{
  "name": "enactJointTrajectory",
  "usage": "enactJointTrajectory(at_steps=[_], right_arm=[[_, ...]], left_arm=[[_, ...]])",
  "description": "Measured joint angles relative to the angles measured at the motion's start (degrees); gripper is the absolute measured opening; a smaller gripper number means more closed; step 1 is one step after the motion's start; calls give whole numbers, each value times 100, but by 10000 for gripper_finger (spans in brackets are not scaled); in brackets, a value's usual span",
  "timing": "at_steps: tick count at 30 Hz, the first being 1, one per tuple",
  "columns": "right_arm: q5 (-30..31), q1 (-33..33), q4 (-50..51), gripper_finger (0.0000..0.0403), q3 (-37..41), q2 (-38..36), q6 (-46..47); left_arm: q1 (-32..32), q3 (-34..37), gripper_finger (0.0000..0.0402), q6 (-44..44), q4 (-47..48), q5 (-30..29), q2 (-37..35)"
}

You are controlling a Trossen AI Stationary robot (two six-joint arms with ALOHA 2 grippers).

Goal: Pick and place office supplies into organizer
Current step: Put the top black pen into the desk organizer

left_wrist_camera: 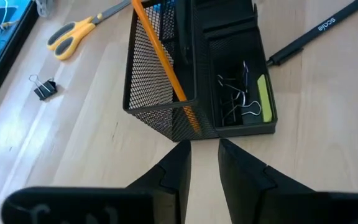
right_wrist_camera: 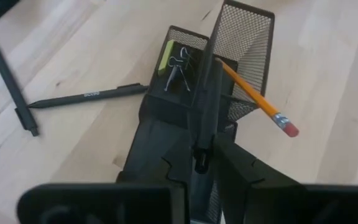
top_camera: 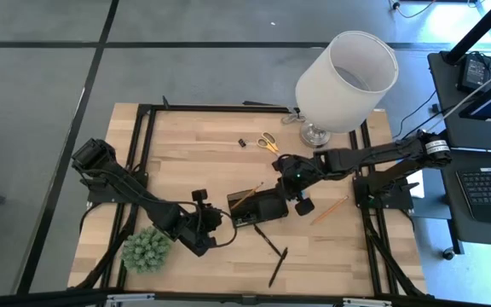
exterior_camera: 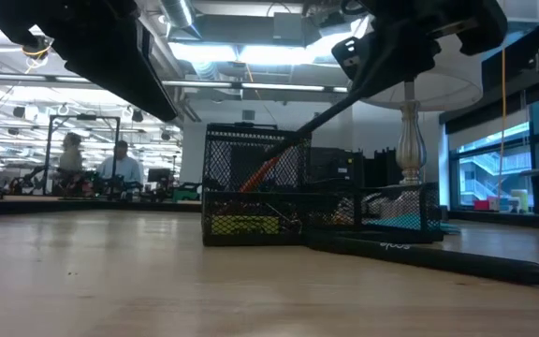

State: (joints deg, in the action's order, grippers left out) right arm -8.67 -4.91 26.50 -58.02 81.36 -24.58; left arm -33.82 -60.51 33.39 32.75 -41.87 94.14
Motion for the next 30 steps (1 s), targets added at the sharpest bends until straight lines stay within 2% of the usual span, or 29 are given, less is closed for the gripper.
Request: enactJointTrajectory(at_steps=[17, 20, 24, 30], right_arm=[[192, -40, -321, 50, -17, 1, -413], [444, -113, -266, 50, -240, 31, -441], [667, -168, 278, 50, -768, 282, -446], [813, -166, 1522, 50, -1730, 1087, -451]], left_arm=[[-2, 0, 75, -11, 0, 0, -1], [-2, 0, 75, -11, 0, 0, -1], [-2, -2, 75, -11, 2, 0, -1], [-2, -4, 75, -11, 14, 0, -1]])
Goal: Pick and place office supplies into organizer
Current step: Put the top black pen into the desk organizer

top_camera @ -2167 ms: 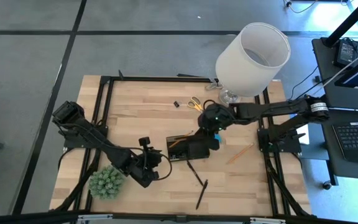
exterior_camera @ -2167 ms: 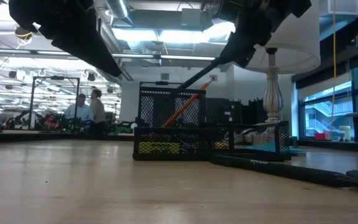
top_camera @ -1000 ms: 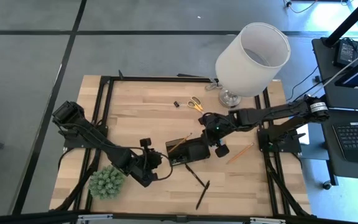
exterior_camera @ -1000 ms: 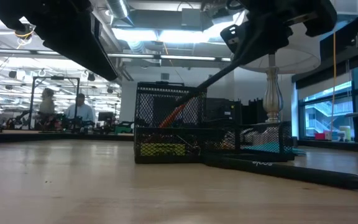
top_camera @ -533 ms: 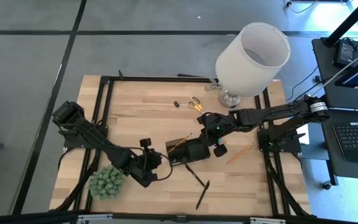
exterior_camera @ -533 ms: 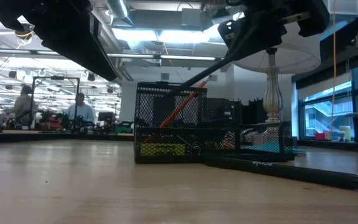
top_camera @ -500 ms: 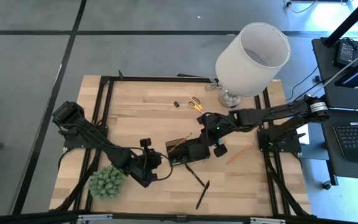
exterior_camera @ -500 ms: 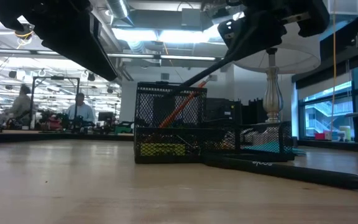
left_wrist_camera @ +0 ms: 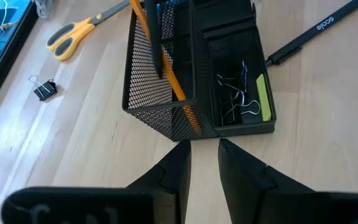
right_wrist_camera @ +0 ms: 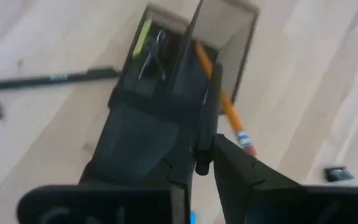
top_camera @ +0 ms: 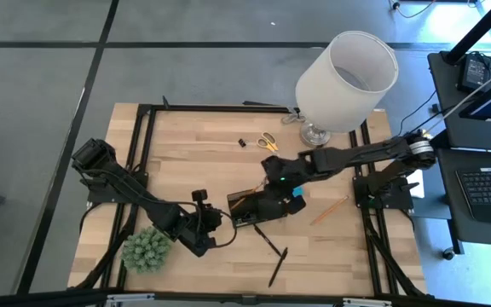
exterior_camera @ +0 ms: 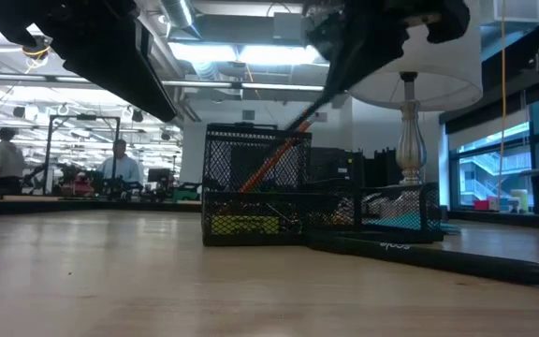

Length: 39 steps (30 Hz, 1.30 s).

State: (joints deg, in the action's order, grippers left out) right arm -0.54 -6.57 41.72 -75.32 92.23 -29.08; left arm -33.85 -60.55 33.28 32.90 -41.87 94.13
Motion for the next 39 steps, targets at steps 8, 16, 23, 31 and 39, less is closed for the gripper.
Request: enactJointTrajectory(at_steps=[8, 16, 23, 31, 39], right_arm=[[-99, -28, 660, 50, -1057, 962, -436], [-64, -24, 930, 52, -1499, 1367, -650], [287, -26, 884, 85, -1509, 1363, -648], [396, -24, 903, 122, -1507, 1363, -655], [541, -59, 1045, 139, -1503, 1204, -133]], left_arm=[[0, 0, 75, 0, 29, 78, 0], [-17, 0, 75, -1, 29, 165, 0], [-17, 0, 75, 0, 29, 238, 0], [-17, 0, 75, 0, 30, 278, 0], [-17, 0, 75, 0, 29, 278, 0]])
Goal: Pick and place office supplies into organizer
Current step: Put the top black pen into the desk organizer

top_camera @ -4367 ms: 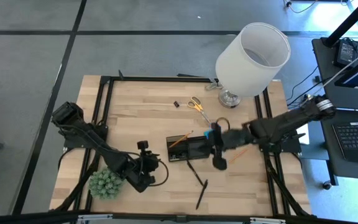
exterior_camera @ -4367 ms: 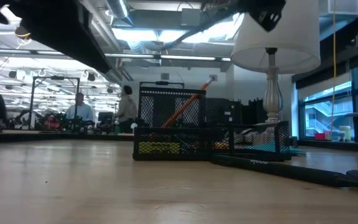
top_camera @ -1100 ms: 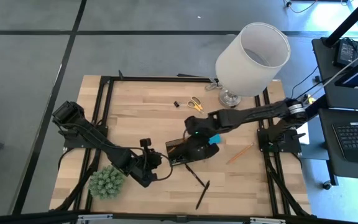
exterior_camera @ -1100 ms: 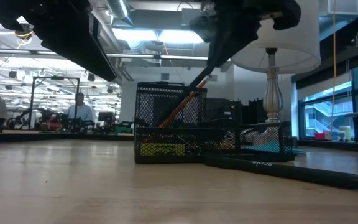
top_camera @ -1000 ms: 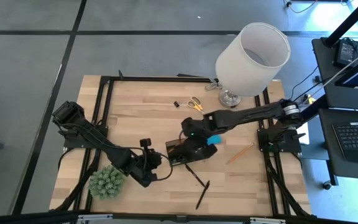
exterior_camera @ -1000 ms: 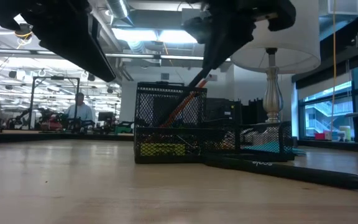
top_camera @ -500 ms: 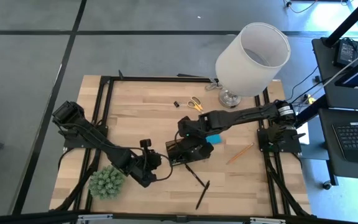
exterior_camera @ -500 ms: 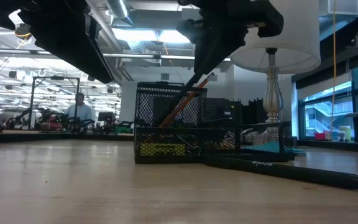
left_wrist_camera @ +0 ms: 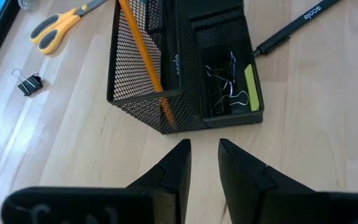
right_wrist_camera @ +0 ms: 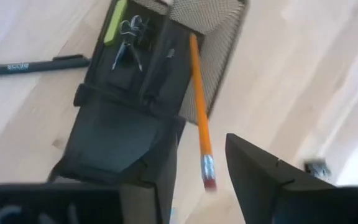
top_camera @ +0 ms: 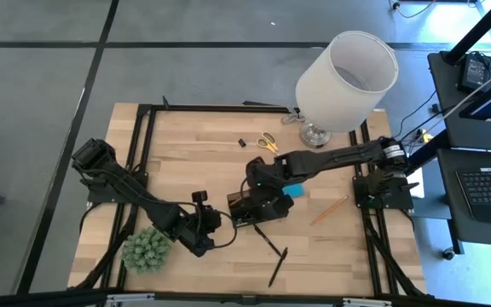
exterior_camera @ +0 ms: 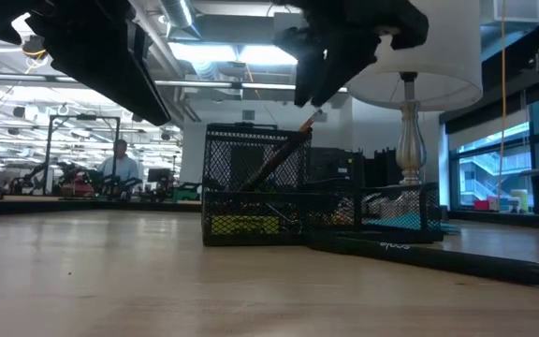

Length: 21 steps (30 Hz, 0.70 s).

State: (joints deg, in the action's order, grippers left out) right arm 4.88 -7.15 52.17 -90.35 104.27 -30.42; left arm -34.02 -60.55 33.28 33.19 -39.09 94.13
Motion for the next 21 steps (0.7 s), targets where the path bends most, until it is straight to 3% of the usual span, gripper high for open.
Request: enactJointTrajectory(at_steps=[13, 19, 21], right_arm=[[18, -976, 1307, 137, 83, -981, 3442], [232, -1723, 860, 137, 1083, -1037, 4488], [306, -1916, 291, 137, 1561, -1034, 4800]], left_arm=[[0, 2, 75, -4, -1, -2, 0], [1, 2, 75, -7, -33, 221, 0], [0, 2, 75, -6, -46, 412, 0]])
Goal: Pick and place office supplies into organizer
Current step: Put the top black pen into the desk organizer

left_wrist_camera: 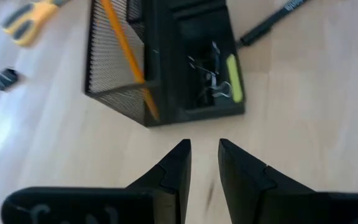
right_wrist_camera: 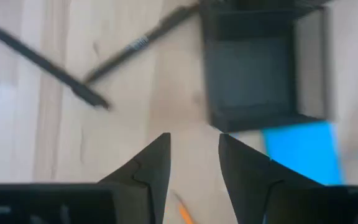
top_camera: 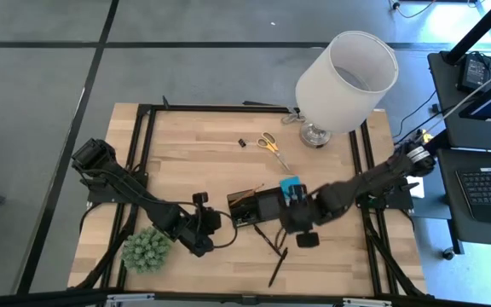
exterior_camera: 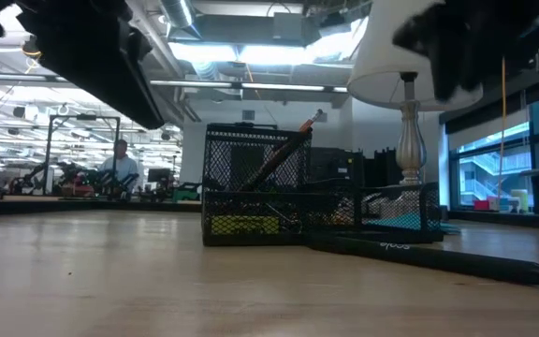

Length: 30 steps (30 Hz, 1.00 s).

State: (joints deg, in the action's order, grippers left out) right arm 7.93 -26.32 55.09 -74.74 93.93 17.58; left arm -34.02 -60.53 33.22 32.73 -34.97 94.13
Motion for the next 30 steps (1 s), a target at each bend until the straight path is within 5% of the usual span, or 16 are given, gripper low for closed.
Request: enactJointTrajectory(at_steps=[11, 22, 30], right_arm=[[-30, -432, -3481, 137, 1774, 4, 288], [456, -972, -3677, 107, 1425, 62, 771], [524, -1227, -2918, 69, 269, 1055, 919]], left_arm=[[0, 0, 75, -345, -124, 469, 0], [0, 0, 75, -597, -216, 471, 0], [-9, 0, 75, -602, -229, 623, 0]])
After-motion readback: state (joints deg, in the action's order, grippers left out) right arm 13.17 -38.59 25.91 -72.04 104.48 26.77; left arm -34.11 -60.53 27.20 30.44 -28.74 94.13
